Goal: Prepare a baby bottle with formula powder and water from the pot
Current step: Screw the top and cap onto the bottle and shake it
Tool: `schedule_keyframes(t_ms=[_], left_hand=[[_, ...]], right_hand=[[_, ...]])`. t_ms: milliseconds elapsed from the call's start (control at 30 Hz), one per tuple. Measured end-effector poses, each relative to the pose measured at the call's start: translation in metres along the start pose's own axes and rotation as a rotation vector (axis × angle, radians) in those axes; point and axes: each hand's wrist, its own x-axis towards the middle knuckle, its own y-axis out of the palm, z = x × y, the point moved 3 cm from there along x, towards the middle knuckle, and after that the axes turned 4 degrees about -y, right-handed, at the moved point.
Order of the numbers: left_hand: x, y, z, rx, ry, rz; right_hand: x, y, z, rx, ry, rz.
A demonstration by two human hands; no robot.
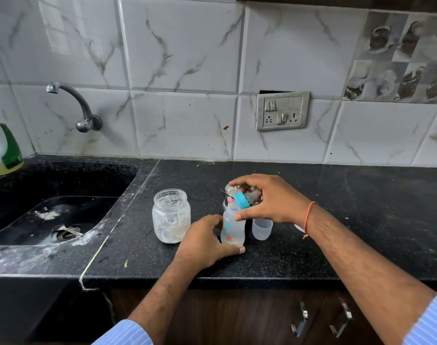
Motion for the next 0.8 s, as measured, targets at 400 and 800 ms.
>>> schedule_keyframes(t_ms=[400, 800], left_hand=[[-0.002, -0.002, -0.004, -0.005, -0.008, 0.016], [-0.002, -0.001, -0.004, -0.017, -0.020, 0.019]], right_hand=[[0.004, 0.013, 0.007, 0.001, -0.011, 0.077], [-0.003, 0.016, -0.008, 0.196, 0.076, 0.033]])
